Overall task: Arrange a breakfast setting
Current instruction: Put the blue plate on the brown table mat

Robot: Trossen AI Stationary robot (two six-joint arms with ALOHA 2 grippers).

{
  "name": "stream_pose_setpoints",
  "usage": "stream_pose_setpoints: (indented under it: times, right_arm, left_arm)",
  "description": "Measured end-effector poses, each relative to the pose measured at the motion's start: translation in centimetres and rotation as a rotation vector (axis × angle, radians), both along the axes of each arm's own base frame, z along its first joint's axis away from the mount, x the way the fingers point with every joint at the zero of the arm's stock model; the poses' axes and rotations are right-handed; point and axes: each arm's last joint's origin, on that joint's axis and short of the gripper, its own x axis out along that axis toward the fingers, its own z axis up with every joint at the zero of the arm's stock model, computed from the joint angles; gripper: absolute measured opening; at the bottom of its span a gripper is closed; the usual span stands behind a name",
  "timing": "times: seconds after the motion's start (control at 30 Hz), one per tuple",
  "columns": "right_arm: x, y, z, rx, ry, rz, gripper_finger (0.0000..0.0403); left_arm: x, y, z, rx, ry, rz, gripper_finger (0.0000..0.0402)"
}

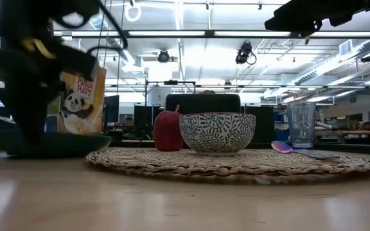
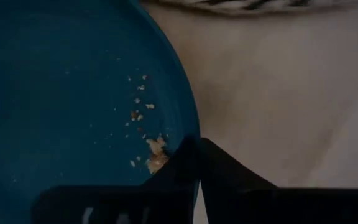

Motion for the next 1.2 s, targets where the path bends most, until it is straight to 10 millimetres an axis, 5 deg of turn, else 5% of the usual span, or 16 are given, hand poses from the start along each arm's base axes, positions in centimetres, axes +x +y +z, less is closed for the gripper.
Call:
stream_pose_setpoints:
  times: [1.2]
  right_arm:
    - [0.47, -0.56, -0.09, 0.075, 0.017, 0.045, 0.0209]
  left_arm:
    - [0.65, -0.08, 0.9, -0.026, -0.02, 0.001, 0.0052]
